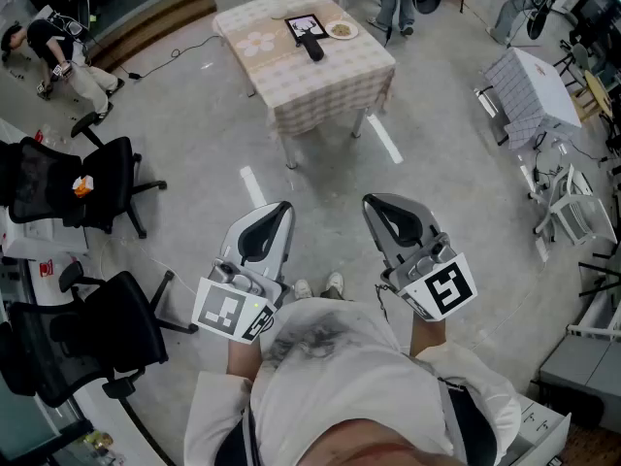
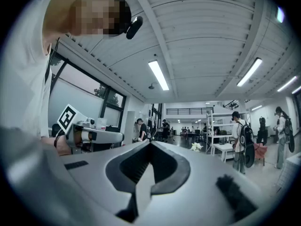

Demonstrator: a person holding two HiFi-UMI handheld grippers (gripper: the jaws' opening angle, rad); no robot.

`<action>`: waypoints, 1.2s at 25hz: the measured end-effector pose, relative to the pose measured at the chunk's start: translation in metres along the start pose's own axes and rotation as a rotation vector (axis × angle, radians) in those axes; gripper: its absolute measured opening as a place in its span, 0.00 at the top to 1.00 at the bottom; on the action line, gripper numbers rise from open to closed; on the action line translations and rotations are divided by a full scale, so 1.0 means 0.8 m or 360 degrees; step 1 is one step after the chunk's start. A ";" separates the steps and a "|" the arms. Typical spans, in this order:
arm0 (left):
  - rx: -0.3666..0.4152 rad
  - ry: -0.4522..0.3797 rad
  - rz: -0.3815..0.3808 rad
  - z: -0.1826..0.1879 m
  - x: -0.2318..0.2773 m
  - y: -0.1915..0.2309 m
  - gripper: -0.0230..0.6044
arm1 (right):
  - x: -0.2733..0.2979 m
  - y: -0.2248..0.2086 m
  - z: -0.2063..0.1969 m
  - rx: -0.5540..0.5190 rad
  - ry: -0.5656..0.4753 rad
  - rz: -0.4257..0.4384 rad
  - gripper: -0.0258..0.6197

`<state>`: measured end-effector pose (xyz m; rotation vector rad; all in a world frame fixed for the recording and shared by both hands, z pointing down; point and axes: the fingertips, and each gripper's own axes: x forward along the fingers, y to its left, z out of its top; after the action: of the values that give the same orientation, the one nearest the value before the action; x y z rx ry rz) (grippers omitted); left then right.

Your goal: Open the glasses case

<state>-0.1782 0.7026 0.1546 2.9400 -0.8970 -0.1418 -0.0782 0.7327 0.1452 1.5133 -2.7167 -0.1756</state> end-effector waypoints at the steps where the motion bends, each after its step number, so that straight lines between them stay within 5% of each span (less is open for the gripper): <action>1: 0.0005 0.0001 -0.0001 -0.001 0.003 0.002 0.96 | 0.003 -0.002 -0.001 0.0000 -0.0002 0.0001 0.94; 30: 0.0028 0.0110 0.0006 -0.030 0.120 0.006 0.96 | 0.014 -0.113 -0.051 0.0060 0.0071 -0.0019 0.93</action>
<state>-0.0991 0.6457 0.1726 2.9389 -0.8988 -0.0318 -0.0044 0.6725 0.1750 1.5240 -2.6918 -0.0902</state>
